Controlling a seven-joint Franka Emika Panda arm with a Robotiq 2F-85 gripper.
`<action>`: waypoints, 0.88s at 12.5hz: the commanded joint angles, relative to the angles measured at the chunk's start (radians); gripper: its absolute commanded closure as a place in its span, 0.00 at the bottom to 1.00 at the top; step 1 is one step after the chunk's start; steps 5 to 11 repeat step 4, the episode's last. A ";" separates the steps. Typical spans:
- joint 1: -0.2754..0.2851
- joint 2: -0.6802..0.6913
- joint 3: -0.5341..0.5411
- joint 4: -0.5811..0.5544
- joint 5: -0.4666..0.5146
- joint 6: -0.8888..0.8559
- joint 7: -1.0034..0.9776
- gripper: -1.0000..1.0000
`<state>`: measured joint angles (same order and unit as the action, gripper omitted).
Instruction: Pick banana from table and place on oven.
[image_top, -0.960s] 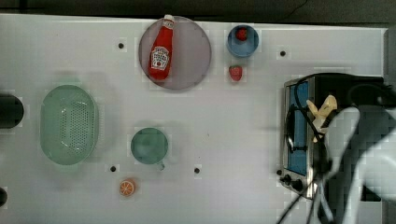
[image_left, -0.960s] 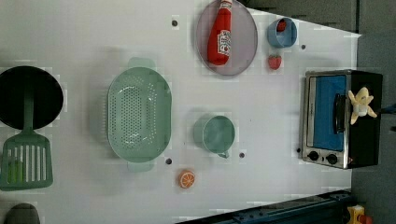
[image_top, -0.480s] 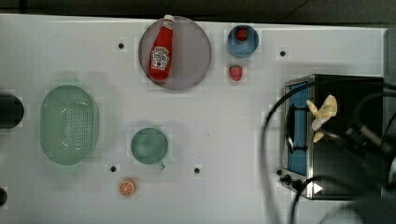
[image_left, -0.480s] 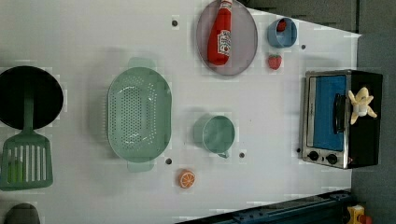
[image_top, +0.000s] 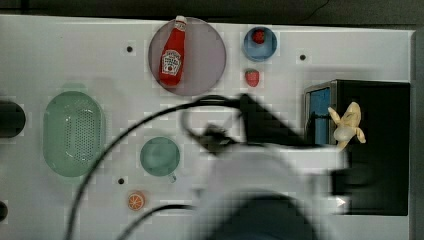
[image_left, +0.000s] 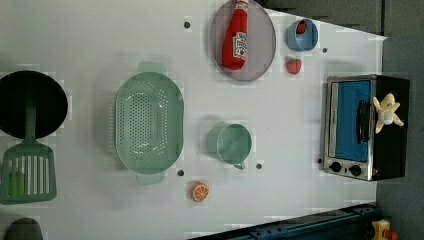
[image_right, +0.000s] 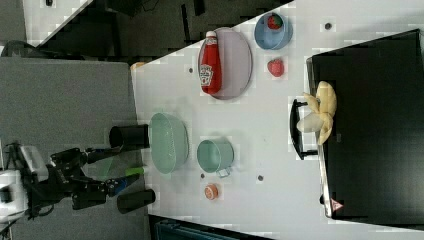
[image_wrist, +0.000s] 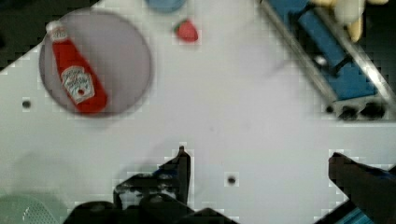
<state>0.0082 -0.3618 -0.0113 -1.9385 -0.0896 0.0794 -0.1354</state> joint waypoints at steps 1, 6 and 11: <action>-0.020 -0.007 0.006 -0.056 0.046 -0.014 0.188 0.00; -0.021 -0.015 -0.015 -0.076 0.056 -0.014 0.188 0.00; -0.021 -0.015 -0.015 -0.076 0.056 -0.014 0.188 0.00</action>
